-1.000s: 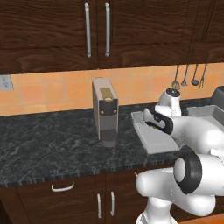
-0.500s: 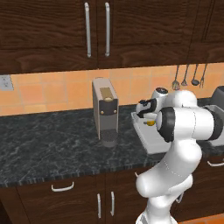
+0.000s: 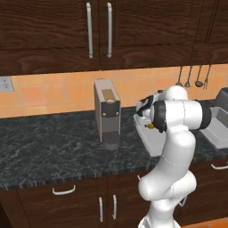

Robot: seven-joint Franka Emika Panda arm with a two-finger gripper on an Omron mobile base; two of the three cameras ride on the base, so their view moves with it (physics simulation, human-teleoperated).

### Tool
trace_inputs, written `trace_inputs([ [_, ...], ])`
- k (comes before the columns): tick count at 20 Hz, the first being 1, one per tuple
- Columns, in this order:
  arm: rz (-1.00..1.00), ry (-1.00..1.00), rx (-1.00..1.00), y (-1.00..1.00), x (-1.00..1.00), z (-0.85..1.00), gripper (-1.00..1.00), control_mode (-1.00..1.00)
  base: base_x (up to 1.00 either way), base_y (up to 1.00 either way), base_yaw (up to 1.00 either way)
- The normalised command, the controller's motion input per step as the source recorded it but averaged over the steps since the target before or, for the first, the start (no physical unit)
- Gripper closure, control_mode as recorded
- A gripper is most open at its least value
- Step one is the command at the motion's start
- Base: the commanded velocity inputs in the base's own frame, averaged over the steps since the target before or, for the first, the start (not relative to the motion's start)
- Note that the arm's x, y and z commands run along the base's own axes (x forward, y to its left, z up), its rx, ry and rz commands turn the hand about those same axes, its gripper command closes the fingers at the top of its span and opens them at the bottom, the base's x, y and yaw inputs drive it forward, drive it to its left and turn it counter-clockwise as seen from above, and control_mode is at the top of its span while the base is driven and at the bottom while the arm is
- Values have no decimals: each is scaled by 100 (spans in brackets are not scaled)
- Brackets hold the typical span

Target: Place one lemon and one chicken drumstick in each tupperware on the nearby counter, to pack two identical lunches.

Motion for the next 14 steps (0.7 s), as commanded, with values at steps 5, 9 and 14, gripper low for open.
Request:
trace_inputs([
  [5,0,9,0,0,1,-50,100,-100,0,0,0],
  [9,0,1,0,0,-18,-23,-100,-100,0,0,0],
  [14,0,-1,0,0,-79,-5,-100,-100,0,0,0],
])
